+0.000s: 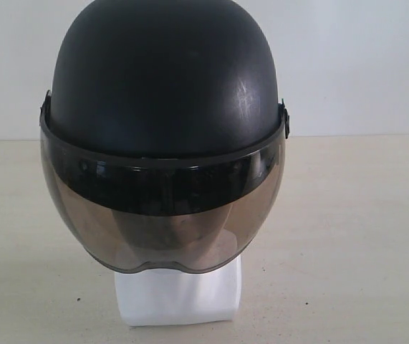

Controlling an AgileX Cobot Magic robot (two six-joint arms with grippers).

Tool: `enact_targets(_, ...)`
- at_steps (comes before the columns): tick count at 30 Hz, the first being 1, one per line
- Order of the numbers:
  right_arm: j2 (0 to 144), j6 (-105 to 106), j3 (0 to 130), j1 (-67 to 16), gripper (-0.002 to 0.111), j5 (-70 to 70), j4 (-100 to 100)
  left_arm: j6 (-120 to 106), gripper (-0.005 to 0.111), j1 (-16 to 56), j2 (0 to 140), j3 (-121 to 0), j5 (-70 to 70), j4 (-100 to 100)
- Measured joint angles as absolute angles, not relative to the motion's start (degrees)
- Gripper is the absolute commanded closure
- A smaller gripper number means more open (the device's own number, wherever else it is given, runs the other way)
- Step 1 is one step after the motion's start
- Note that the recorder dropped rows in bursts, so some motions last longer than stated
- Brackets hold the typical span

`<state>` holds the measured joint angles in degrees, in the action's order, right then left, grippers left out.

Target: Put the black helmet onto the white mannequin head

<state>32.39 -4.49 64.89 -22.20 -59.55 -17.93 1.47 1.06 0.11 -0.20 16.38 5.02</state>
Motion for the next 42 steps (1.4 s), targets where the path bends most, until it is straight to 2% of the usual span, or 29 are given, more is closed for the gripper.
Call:
enact_targets(15,32.0,-4.5,64.9,-21.8,0.108,-59.6,-17.9,1.5,0.102,1.1,0.1,-0.2,16.7,5.0)
enact_targets(18,27.9,-2.0,64.5,-13.7,0.108,-58.4,-16.9,1.5,0.102,1.1,0.1,-0.2,16.8,5.0)
enact_targets(19,24.0,-0.3,62.5,-7.6,0.108,-54.7,-15.6,1.5,0.102,1.1,0.1,-0.2,16.8,5.0)
enact_targets(21,19.4,1.5,58.7,-2.5,0.108,-48.8,-15.2,1.5,0.102,1.1,0.1,-0.2,16.8,5.0)
enact_targets(25,8.3,3.1,45.0,3.9,0.108,-33.1,-15.1,1.5,0.102,1.1,0.1,-0.2,16.8,5.0)
enact_targets(30,1.1,3.4,25.0,4.6,0.108,-12.3,-18.4,1.5,0.102,1.1,0.1,-0.2,16.8,5.0)
enact_targets(33,0.4,3.4,16.8,4.6,0.108,-5.7,-19.9,1.5,0.102,1.1,0.1,-0.2,16.8,5.0)
enact_targets(42,0.3,2.8,3.5,4.6,0.108,-3.4,-20.4,1.5,0.102,1.1,0.1,-0.2,16.8,5.0)
